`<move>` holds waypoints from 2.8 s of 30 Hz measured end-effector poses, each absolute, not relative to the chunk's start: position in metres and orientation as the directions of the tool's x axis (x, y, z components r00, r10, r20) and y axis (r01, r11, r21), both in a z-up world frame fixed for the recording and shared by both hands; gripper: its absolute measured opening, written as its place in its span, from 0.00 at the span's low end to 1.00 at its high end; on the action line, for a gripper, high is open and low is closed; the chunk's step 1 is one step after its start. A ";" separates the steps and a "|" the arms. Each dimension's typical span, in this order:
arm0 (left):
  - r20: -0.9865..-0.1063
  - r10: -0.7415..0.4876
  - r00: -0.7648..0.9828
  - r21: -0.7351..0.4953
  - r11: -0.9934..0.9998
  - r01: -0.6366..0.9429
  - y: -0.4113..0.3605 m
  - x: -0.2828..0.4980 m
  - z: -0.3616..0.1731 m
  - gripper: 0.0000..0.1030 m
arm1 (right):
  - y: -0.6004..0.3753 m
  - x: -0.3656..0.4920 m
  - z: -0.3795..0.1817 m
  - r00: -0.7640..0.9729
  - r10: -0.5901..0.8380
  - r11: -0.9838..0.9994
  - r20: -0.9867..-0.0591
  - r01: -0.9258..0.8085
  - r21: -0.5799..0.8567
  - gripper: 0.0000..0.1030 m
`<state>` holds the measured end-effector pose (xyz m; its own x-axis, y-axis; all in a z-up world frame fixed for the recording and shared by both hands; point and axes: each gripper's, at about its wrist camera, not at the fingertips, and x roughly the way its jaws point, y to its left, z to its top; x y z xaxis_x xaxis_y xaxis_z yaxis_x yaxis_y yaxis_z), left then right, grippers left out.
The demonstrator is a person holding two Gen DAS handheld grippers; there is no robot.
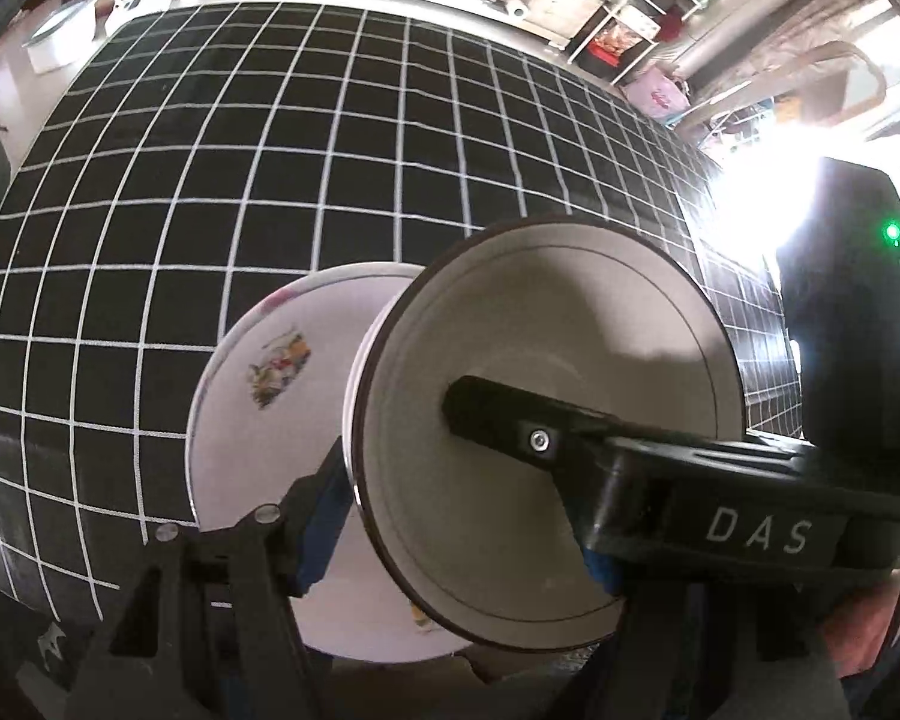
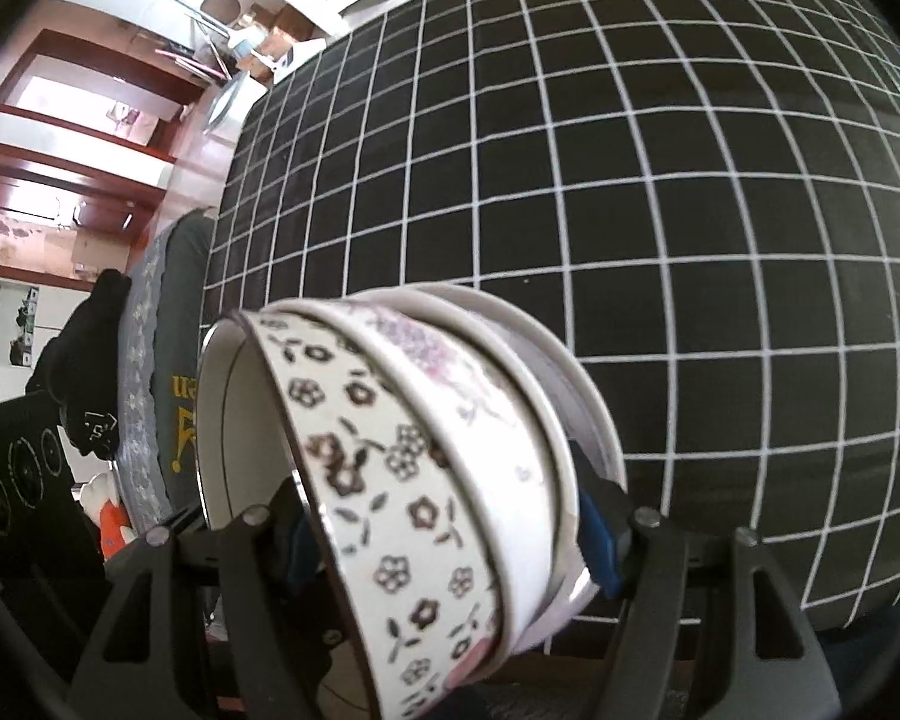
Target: Organize plates and bowls
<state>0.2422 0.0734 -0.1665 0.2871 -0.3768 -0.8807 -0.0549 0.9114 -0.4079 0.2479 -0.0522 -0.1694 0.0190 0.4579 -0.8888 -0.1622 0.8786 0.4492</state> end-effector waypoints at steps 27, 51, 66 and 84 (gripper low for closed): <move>-0.865 -0.382 0.324 -0.419 0.907 -0.047 0.110 0.212 -0.181 0.62 | -0.065 0.250 -0.189 -0.014 0.573 0.810 -0.819 -0.139 0.569 0.64; -0.870 -0.298 0.393 -0.353 0.933 -0.072 0.117 0.205 -0.146 0.61 | -0.077 0.242 -0.154 0.103 0.519 0.845 -0.849 -0.216 0.490 0.65; -0.818 -0.162 0.551 -0.228 0.972 -0.052 0.101 0.140 -0.067 0.62 | -0.102 0.182 -0.084 0.266 0.485 0.866 -0.833 -0.278 0.415 0.65; -0.702 -0.026 0.711 -0.082 0.996 -0.044 0.057 0.055 0.002 0.62 | -0.140 0.102 -0.014 0.520 0.318 0.934 -0.793 -0.317 0.167 0.66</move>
<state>0.0555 0.0566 0.0016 0.7115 -0.0263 -0.7022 -0.0437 0.9957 -0.0816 0.1017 -0.1400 -0.0138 0.5200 0.3184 -0.7926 -0.3168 0.9336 0.1672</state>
